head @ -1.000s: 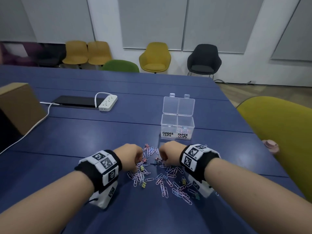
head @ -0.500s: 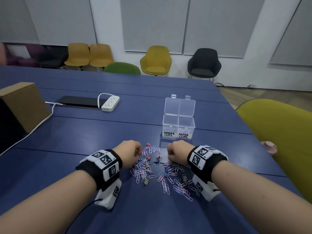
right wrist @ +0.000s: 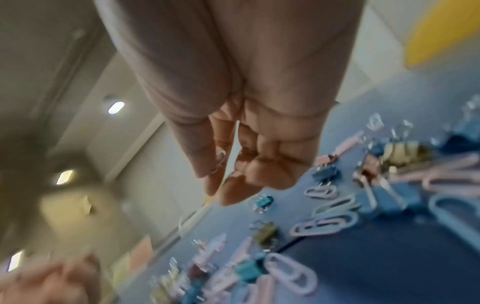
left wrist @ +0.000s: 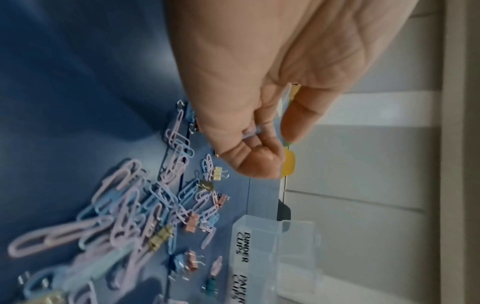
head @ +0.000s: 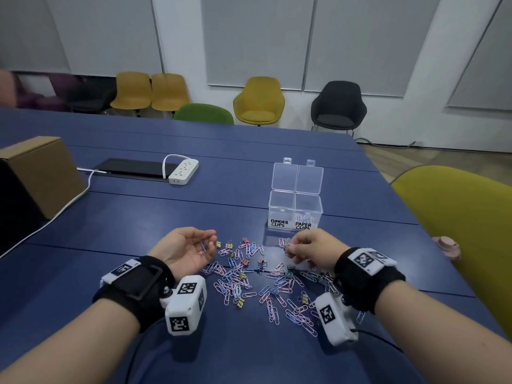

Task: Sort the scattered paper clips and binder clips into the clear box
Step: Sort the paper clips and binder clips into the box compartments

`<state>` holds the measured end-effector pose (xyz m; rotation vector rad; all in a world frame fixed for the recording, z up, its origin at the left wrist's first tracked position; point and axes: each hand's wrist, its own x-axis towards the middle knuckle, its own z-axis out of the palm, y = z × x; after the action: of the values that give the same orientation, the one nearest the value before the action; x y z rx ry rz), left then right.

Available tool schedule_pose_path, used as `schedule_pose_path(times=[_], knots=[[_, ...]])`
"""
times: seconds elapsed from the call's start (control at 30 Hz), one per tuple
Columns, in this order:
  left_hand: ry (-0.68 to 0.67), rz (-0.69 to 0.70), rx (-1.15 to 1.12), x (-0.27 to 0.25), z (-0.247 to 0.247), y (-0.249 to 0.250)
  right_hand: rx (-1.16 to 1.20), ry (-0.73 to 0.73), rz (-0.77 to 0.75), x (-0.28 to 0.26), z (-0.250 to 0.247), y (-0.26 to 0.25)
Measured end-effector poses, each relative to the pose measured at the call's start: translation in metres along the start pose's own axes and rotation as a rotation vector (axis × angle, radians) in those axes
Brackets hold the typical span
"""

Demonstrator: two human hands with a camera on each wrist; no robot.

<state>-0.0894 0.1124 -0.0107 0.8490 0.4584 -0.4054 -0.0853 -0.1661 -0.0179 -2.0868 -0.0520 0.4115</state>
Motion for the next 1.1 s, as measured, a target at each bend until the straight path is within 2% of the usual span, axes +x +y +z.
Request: schedule_pose_path(times=[0.07, 0.1, 0.2, 0.27, 0.33, 0.37, 0.4, 0.47, 0.5, 0.53, 0.6, 0.8, 0.93, 1.0, 1.03, 1.1], knots=[[-0.004, -0.003, 0.162, 0.001, 0.001, -0.002, 0.539, -0.062, -0.002, -0.005, -0.001, 0.002], [-0.002, 0.020, 0.296, 0.003, 0.003, -0.004, 0.728, -0.076, -0.016, -0.009, -0.002, 0.001], [0.035, 0.212, 0.914, 0.009, 0.006, -0.011, 1.086, -0.068, -0.060, -0.017, -0.002, -0.003], [0.069, 0.317, 1.388, 0.011, 0.008, -0.013, 1.168, -0.069, -0.043, -0.018, 0.001, -0.006], [0.061, 0.313, 1.652, 0.011, 0.012, -0.017, 1.030, -0.053, 0.054, -0.013, 0.006, -0.009], [0.066, 0.298, 1.742, 0.011, 0.014, -0.020, 0.835, -0.032, 0.098, -0.009, 0.010, -0.011], [0.080, 0.292, 1.823, 0.010, 0.017, -0.023, 0.531, -0.008, 0.113, -0.006, 0.014, -0.013], [0.104, 0.299, 1.931, 0.011, 0.021, -0.029, -0.216, 0.005, 0.048, -0.001, 0.021, -0.018], [0.114, 0.301, 1.950, 0.011, 0.022, -0.030, -0.521, -0.014, -0.018, 0.000, 0.026, -0.021], [0.120, 0.300, 1.960, 0.012, 0.023, -0.030, -0.720, -0.041, -0.068, 0.000, 0.030, -0.024], [0.120, 0.286, 1.977, 0.014, 0.023, -0.030, -0.883, -0.094, -0.106, 0.000, 0.037, -0.028], [0.070, 0.271, 2.037, 0.016, 0.023, -0.032, -1.002, -0.142, -0.145, 0.006, 0.044, -0.029], [0.030, 0.224, 1.968, 0.016, 0.022, -0.026, -1.002, -0.135, -0.166, 0.006, 0.040, -0.027], [0.024, 0.192, 1.792, 0.011, 0.025, -0.024, -0.945, -0.112, -0.163, 0.006, 0.038, -0.024], [0.031, 0.164, 1.605, 0.009, 0.026, -0.024, -0.897, -0.092, -0.162, 0.006, 0.037, -0.021], [0.028, 0.072, 1.093, 0.005, 0.026, -0.024, -0.732, -0.044, -0.139, 0.008, 0.030, -0.016]])
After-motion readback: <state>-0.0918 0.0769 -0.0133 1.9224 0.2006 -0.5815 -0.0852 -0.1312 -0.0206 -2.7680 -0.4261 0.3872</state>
